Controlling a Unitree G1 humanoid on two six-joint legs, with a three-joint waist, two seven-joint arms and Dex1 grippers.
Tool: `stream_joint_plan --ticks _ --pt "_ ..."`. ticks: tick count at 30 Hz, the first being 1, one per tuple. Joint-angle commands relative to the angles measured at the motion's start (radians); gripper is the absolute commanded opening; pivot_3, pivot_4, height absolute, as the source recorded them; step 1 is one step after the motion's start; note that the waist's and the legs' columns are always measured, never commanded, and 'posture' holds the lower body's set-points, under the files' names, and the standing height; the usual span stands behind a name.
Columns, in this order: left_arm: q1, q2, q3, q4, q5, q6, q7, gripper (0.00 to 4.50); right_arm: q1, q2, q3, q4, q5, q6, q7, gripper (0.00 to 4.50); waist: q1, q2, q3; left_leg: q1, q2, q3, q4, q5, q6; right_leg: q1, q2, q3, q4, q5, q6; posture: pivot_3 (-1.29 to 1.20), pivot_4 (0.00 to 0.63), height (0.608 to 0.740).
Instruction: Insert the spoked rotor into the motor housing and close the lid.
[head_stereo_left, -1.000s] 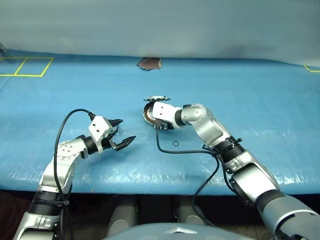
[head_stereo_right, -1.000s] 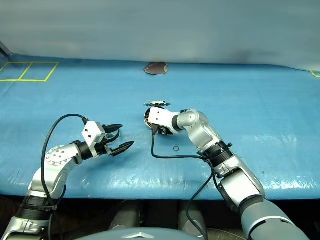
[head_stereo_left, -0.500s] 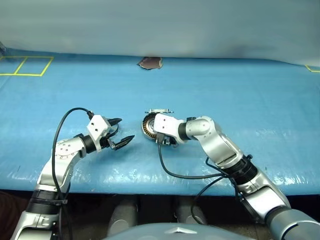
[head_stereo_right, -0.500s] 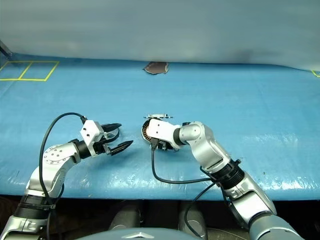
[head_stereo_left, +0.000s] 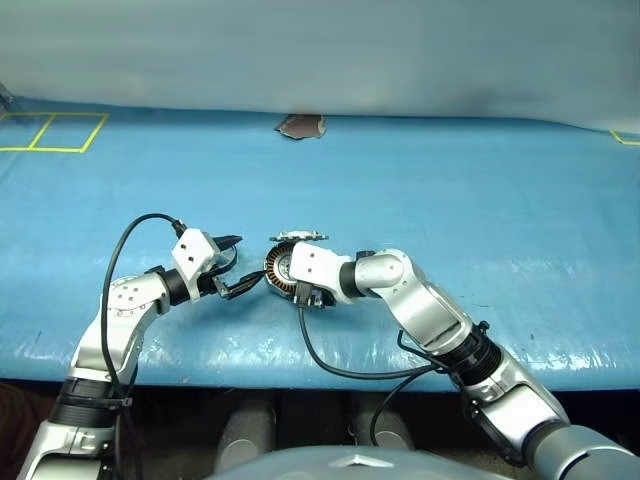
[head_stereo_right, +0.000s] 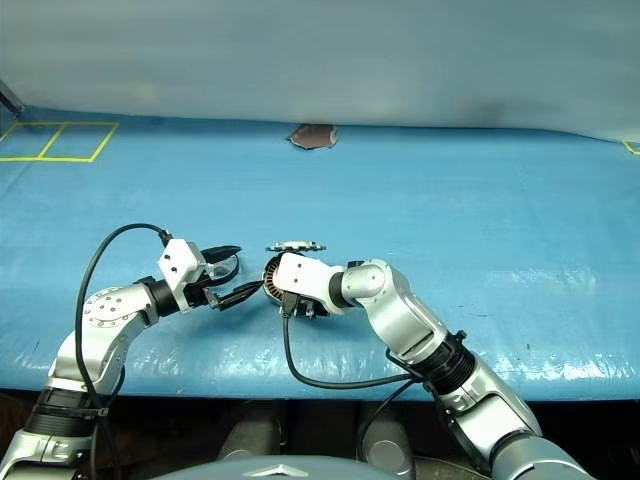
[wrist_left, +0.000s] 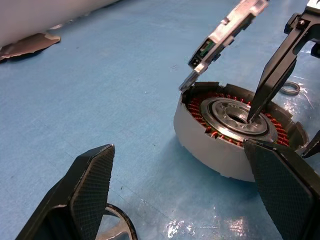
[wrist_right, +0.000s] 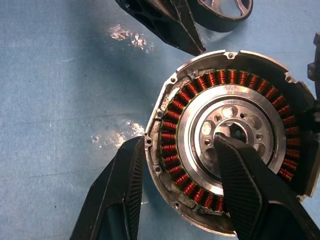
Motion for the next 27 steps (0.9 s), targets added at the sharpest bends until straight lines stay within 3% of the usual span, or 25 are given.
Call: stream_joint_plan --ticks 1,5,16,21,27 --pt "0.000 0.006 0.025 -0.010 0.001 -0.024 0.002 4.50 -0.002 0.009 -0.022 0.020 -0.004 0.009 -0.049 2.64 0.003 0.000 0.000 0.000 0.000 0.000 0.000 0.000 0.000 0.000 0.000 0.000 0.000 0.000 0.000 0.00 0.150 0.740" --pt "-0.003 0.007 0.023 -0.007 -0.001 -0.024 -0.001 4.50 -0.001 0.036 -0.069 -0.029 0.033 0.021 -0.085 3.86 0.009 0.000 0.000 0.000 0.000 0.000 0.001 0.000 0.000 0.000 0.000 0.000 0.000 0.000 0.000 0.00 0.150 0.740" --pt "-0.022 0.013 0.002 0.001 -0.029 0.000 -0.073 4.50 0.117 0.000 -0.240 -0.287 0.175 0.085 -0.132 3.86 0.015 0.000 0.000 -0.001 0.000 0.000 0.000 0.000 0.000 0.000 0.000 0.000 0.000 0.000 0.000 0.00 0.150 0.740" --pt "-0.025 0.014 0.001 0.001 -0.046 0.023 -0.112 4.50 0.306 -0.074 -0.355 -0.294 0.179 0.039 -0.210 3.86 0.025 -0.001 -0.001 -0.002 -0.001 0.000 0.000 0.000 0.001 0.000 -0.001 0.000 -0.002 0.000 0.000 0.00 0.150 0.740" --pt "-0.034 0.014 -0.008 0.017 -0.063 0.042 -0.154 4.50 0.398 -0.068 -0.419 -0.268 0.217 0.007 -0.269 3.86 0.015 -0.001 -0.001 0.000 0.001 0.004 0.000 0.000 0.001 -0.001 -0.001 0.000 0.000 -0.002 -0.004 0.00 0.150 0.740"
